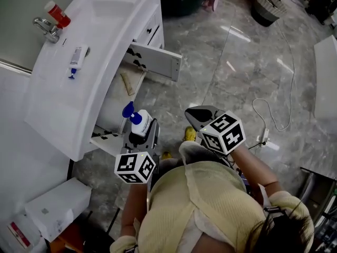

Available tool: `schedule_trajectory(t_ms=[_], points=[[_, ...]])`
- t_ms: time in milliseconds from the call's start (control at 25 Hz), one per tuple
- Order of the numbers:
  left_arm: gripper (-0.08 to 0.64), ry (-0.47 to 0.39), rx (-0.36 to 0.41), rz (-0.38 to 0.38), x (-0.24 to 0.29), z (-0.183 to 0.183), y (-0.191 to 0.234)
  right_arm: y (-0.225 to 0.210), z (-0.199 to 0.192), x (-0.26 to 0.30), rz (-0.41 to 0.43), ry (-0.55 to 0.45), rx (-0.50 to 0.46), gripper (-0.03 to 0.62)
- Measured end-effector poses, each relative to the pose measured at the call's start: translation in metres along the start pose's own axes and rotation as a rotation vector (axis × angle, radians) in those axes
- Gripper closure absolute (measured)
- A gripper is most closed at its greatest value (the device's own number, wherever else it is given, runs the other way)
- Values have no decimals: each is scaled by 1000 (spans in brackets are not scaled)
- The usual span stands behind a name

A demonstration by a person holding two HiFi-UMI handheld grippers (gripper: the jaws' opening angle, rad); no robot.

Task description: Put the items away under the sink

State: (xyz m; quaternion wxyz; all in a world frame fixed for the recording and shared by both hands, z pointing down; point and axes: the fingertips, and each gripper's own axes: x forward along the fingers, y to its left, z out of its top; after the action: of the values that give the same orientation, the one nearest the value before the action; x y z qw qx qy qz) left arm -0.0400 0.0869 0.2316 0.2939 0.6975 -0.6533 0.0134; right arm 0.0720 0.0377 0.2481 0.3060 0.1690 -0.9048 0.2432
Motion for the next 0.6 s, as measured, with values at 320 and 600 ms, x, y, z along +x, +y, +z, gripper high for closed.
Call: schedule_trajectory(t_ms=[320,600], points=[[331,0,3,71,50,-2,2,-53,10,17,66,44,-8,566],[331,-5,-10,147,75,-21,6,-76,1,35,113,85,-30,566]])
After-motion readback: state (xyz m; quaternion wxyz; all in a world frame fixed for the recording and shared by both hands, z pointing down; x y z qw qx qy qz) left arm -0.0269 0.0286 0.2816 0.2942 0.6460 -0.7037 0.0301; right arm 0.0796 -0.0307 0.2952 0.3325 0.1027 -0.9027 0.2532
